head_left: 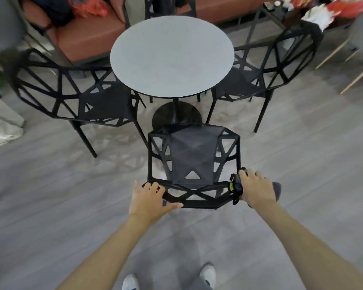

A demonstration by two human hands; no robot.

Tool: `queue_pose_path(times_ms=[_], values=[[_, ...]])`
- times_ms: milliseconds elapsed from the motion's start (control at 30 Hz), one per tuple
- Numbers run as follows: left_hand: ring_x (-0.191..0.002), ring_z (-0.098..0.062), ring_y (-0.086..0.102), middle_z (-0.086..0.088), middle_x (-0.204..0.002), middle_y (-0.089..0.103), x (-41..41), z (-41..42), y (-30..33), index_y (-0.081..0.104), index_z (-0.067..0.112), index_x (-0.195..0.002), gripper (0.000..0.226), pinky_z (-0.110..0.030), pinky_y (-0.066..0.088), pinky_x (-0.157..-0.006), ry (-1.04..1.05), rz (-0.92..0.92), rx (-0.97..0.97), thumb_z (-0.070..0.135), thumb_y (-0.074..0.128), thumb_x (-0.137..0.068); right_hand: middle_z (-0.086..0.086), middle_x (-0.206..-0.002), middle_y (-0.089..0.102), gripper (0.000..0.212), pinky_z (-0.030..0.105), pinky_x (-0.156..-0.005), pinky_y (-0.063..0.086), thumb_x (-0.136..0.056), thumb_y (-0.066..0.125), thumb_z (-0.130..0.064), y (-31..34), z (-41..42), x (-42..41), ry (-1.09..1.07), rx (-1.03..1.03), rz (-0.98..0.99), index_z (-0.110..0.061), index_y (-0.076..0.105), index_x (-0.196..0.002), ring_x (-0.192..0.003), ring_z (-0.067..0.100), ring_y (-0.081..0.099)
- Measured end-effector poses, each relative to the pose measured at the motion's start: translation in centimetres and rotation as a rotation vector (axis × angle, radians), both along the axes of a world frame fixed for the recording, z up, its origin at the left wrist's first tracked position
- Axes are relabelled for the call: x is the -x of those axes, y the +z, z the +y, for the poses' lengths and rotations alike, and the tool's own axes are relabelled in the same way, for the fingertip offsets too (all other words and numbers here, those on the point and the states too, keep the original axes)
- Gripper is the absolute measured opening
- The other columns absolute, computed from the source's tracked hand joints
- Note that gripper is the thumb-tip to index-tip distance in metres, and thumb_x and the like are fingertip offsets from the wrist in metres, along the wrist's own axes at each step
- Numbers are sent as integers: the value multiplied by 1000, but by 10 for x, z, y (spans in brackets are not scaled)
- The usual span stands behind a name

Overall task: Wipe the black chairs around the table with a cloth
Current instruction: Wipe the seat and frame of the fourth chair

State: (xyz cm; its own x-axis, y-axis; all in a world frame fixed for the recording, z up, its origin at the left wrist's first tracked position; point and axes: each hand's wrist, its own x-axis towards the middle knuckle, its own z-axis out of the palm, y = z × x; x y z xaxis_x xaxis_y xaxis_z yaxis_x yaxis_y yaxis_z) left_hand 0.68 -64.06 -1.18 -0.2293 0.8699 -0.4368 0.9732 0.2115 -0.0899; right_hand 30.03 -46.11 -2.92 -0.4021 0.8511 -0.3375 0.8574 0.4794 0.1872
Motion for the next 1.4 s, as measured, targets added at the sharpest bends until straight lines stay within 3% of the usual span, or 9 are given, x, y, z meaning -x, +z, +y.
queue_pose_path(times_ms=[133, 300, 400, 633, 900, 1000, 1200, 1333, 1400], values=[[-125, -20, 56, 7, -135, 59, 4, 24, 7, 55, 31, -135, 116, -52, 36, -108, -11, -62, 117, 110, 13, -61, -1, -114, 57, 66, 36, -68, 48, -70, 83, -57, 5, -6, -15, 53, 11, 53, -22, 52, -116, -97, 24, 60], [-120, -21, 61, 6, -128, 62, 19, 34, 14, 51, 26, -138, 133, -49, 42, -107, -154, -63, 169, 108, 6, -44, 3, -92, 60, 51, 37, -55, 45, -58, 90, -18, 3, -28, -12, 183, 14, 135, -16, 64, -102, -80, 29, 61], [-104, -22, 65, 5, -115, 66, 16, 43, 13, 53, 21, -127, 132, -36, 46, -78, -142, -87, 153, 108, 9, -37, 3, -92, 61, 49, 38, -54, 42, -59, 87, -11, 1, -25, -12, 189, -21, 171, -16, 66, -103, -78, 29, 61], [-99, -18, 64, 6, -110, 67, -13, 32, 19, 47, 20, -127, 111, -31, 41, -66, -63, -73, 125, 106, 33, -59, 2, -98, 63, 51, 37, -55, 47, -55, 86, -12, 9, 7, -23, 286, 52, 95, -18, 62, -100, -81, 27, 61], [-121, -20, 56, 5, -131, 63, -83, 52, 18, 43, 22, -140, 131, -36, 48, -89, 214, -117, 101, 105, 11, -45, 2, -99, 65, 58, 40, -56, 48, -46, 91, -9, 10, 87, -44, 393, 76, 34, -19, 64, -97, -80, 29, 63], [-120, -22, 56, 4, -129, 64, -104, 78, 19, 42, 19, -139, 128, -38, 47, -92, 313, -125, 129, 106, 19, -49, 3, -98, 64, 58, 41, -58, 49, -47, 91, -8, 12, 126, -47, 417, 73, 31, -20, 64, -97, -82, 30, 63], [-134, -28, 47, -3, -144, 52, -139, 114, 18, 17, 29, -160, 116, -44, 45, -104, 485, -186, 251, 100, 36, -70, 3, -116, 58, 38, 37, -77, 44, -80, 70, -8, 20, 167, -40, 387, 66, 58, -22, 58, -114, -106, 30, 59], [-142, -21, 42, 5, -148, 48, -162, 105, 40, 21, 37, -162, 136, -39, 32, -116, 581, -233, 67, 110, 5, -49, 7, -110, 56, 37, 41, -78, 49, -80, 63, -3, 37, 156, -51, 158, 276, 314, -18, 54, -113, -102, 35, 61], [-136, -18, 47, 8, -143, 52, -173, 102, 53, 37, 35, -156, 111, -36, 37, -112, 665, -280, -104, 101, 29, -68, 8, -96, 63, 32, 43, -66, 54, -79, 56, -6, 49, 143, -61, -88, 424, 526, -23, 54, -106, -85, 34, 67]])
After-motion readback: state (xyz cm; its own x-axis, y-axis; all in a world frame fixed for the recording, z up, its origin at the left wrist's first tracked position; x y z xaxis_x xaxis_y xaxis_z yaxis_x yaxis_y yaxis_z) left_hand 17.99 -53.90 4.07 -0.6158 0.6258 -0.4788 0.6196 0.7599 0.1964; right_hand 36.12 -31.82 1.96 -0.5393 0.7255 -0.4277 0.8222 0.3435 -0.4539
